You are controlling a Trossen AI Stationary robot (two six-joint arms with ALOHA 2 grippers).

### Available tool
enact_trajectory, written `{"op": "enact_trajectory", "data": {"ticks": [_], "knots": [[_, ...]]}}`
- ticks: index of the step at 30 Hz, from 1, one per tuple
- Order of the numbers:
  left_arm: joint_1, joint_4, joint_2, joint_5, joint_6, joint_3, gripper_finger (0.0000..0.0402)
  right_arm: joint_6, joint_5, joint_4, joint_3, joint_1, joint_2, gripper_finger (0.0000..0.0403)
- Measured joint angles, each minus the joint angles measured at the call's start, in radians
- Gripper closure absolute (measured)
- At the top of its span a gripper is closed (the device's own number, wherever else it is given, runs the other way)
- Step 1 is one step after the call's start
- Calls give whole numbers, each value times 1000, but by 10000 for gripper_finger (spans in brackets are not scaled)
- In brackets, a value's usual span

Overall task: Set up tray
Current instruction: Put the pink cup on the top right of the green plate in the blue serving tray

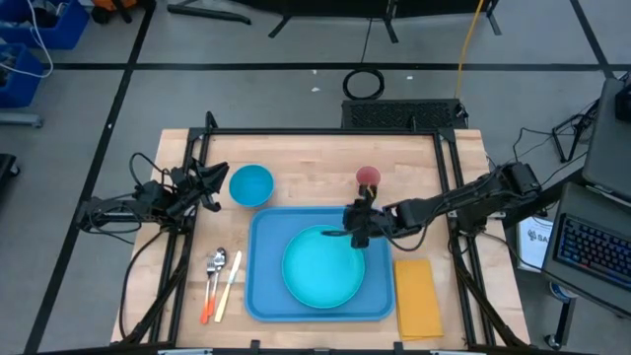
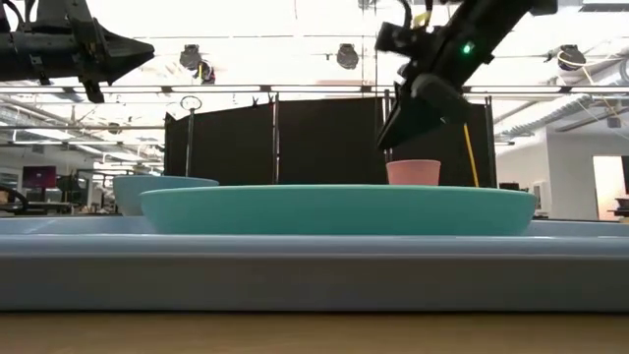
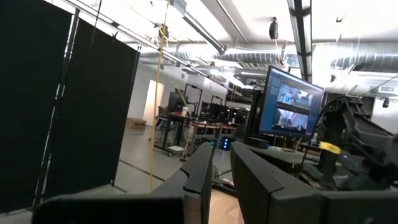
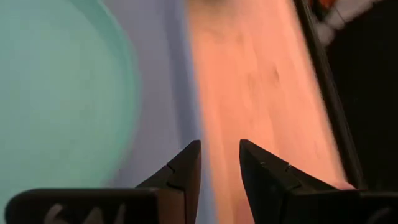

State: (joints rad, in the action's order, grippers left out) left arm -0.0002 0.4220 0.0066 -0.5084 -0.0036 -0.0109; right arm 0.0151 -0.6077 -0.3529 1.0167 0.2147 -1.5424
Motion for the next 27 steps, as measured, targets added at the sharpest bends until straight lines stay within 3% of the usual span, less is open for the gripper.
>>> {"op": "enact_trajectory", "data": {"ticks": [6, 17, 20, 27], "knots": [[0, -2, 0, -11, 0, 0, 339, 26, -25, -3, 0, -34, 0, 281], [0, -8, 0, -16, 0, 0, 339, 169, -77, -189, 1, -58, 106, 196], [0, -9, 0, -19, 0, 0, 339, 178, -69, -207, -3, -69, 144, 185], [0, -8, 0, -19, -1, 0, 339, 113, 69, -194, -3, -161, 186, 185]]}}
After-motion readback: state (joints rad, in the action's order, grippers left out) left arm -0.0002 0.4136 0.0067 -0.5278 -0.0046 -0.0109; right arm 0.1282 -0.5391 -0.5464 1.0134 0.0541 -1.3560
